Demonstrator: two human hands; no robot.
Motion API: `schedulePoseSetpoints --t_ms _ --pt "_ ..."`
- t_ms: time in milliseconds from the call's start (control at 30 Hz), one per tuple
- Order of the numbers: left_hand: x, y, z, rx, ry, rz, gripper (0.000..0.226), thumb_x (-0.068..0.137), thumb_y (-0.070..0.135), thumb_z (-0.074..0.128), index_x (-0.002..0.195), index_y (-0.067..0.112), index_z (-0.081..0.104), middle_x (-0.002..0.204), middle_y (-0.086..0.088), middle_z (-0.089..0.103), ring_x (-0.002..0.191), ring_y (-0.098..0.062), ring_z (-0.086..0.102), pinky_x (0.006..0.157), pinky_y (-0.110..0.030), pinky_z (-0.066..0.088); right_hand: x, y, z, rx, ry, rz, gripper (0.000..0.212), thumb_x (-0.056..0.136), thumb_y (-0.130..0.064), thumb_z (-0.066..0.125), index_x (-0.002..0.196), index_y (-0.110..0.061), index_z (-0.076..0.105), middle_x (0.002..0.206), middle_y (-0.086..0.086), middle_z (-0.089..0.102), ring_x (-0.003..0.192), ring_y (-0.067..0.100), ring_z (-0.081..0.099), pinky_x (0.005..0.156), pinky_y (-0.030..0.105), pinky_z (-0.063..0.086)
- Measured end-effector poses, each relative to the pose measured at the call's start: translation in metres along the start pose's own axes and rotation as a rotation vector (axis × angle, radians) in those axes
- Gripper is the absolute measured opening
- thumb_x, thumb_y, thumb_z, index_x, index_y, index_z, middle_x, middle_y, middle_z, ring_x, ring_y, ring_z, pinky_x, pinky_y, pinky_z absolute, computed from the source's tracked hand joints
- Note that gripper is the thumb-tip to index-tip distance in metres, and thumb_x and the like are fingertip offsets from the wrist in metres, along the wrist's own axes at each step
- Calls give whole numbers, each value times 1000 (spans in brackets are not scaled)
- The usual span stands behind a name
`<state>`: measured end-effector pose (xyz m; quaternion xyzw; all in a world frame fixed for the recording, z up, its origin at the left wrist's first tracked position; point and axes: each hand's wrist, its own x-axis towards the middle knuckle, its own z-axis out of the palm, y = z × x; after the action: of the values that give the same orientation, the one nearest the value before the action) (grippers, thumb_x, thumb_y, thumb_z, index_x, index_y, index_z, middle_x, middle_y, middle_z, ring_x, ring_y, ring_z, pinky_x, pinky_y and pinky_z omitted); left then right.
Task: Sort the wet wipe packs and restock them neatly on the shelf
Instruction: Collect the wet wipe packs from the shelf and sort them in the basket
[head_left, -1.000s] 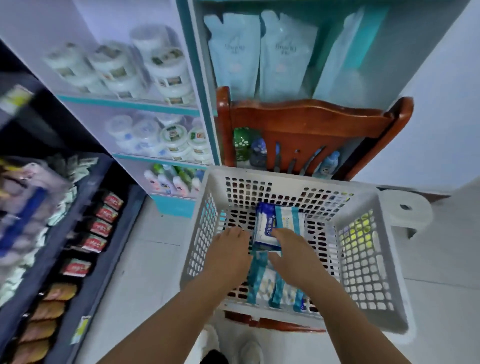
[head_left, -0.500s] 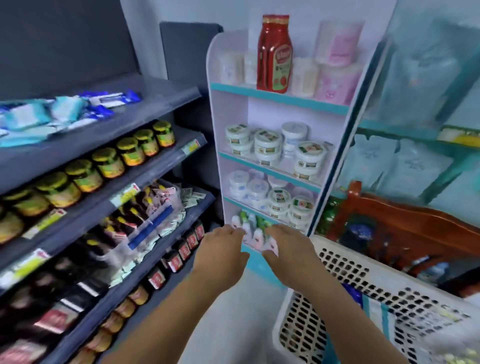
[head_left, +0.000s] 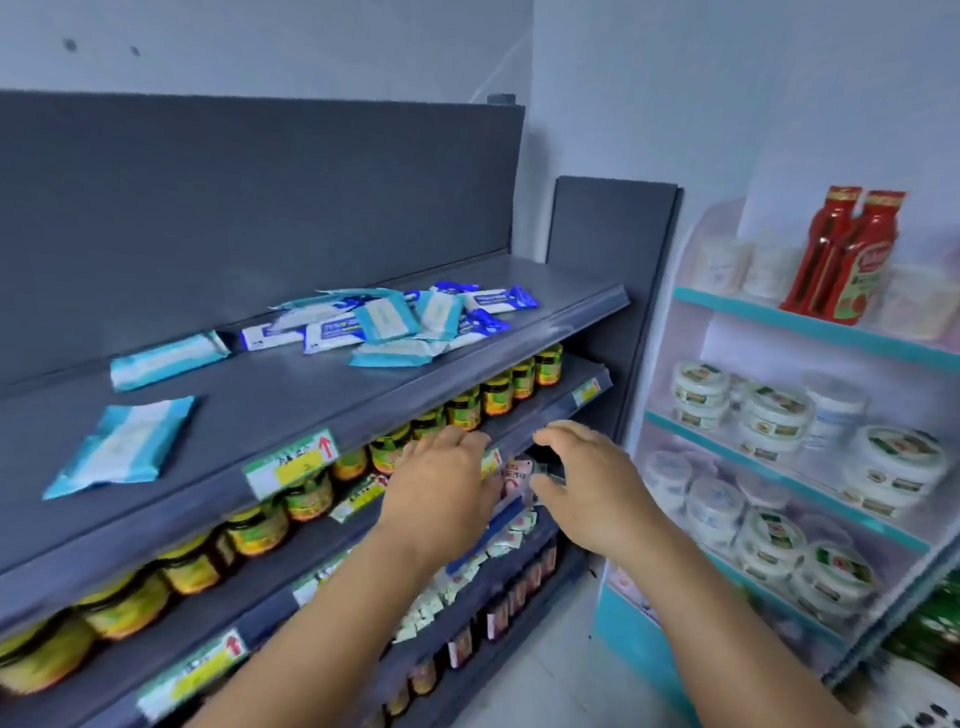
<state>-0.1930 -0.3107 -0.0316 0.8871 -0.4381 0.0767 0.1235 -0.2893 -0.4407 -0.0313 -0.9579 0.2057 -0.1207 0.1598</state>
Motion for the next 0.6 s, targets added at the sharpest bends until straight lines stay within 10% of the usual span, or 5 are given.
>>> schedulePoseSetpoints --t_ms 600 --pt "96 -126 -31 35 57 -282 56 95 39 45 146 24 30 148 1 38 134 -20 36 109 -35 29 180 -87 20 -4 -63 -235 47 96 -34 48 140 -23 39 146 -7 38 131 16 39 107 32 34"
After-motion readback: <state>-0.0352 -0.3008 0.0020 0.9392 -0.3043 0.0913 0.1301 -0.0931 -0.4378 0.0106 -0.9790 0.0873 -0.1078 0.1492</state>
